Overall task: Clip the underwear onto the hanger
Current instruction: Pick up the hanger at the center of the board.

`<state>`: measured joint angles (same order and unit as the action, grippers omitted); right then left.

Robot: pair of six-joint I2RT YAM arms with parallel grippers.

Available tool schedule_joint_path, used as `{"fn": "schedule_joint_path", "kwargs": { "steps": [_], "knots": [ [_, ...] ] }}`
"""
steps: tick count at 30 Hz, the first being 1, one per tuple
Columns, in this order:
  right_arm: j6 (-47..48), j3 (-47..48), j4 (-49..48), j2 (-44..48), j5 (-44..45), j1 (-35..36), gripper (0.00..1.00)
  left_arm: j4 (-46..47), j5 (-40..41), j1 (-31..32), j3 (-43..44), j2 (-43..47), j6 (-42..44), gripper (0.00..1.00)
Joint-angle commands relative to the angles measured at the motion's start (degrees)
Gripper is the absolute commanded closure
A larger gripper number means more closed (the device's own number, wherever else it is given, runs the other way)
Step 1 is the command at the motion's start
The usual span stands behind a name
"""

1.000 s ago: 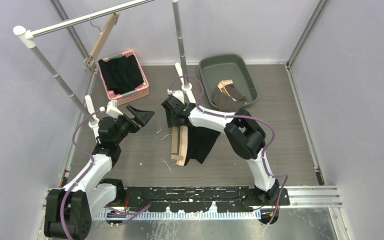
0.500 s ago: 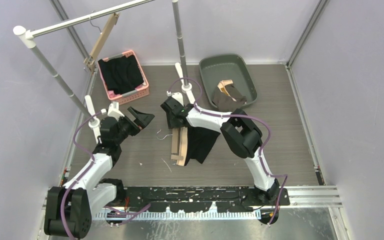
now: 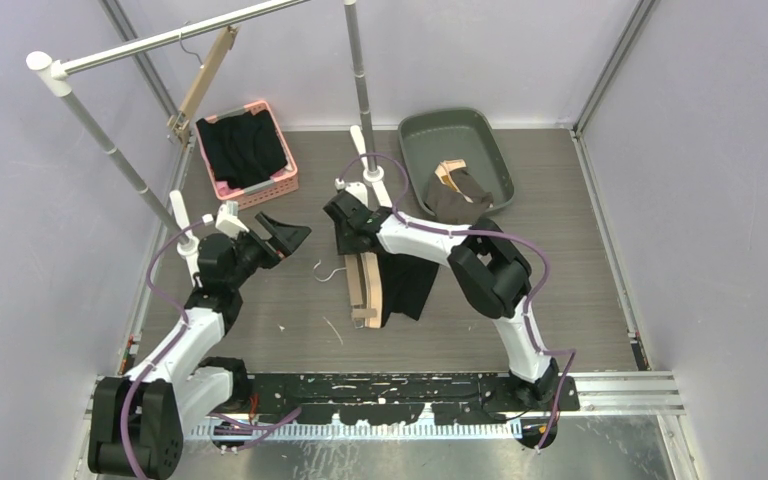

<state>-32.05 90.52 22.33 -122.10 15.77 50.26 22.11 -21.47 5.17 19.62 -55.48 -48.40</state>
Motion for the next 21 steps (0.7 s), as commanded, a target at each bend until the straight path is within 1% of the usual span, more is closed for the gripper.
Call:
{"fn": "schedule_joint_path", "kwargs": {
  "steps": [1, 3, 7, 10, 15, 18, 21],
  "knots": [
    [-2.09, -0.95, -7.03, 8.21, -2.62, -1.44, 0.75, 5.74, -3.76, -0.16, 0.54, 2.09, 1.05, 0.02],
    [-3.15, -1.86, -9.11, 9.59, -5.98, -2.66, 0.75, 6.12, -4.53, -0.05, 0.36, 2.77, 0.95, 0.02],
    [-5.89, -4.44, -13.81, 11.59, -9.58, -4.89, 0.75, 5.60, -5.13, 0.64, 0.16, 4.55, 1.43, 0.02],
    [-7.54, -6.26, -17.75, 12.85, -11.52, -6.32, 0.75, 4.02, -5.23, 1.12, 0.42, 5.48, 2.05, 0.02],
    [-8.57, -7.50, -21.18, 13.93, -13.59, -7.74, 0.75, 3.68, -5.51, 2.44, -0.63, 6.16, 2.30, 0.01],
    [-9.70, -9.05, -23.97, 14.79, -15.86, -8.60, 0.75, 4.38, -5.15, 3.96, -1.76, 6.13, 2.68, 0.00],
    [-10.21, -9.95, -25.92, 15.42, -17.46, -9.15, 0.75, 6.64, -3.98, 5.92, -3.37, 5.21, 3.36, 0.02]
  ]
}}
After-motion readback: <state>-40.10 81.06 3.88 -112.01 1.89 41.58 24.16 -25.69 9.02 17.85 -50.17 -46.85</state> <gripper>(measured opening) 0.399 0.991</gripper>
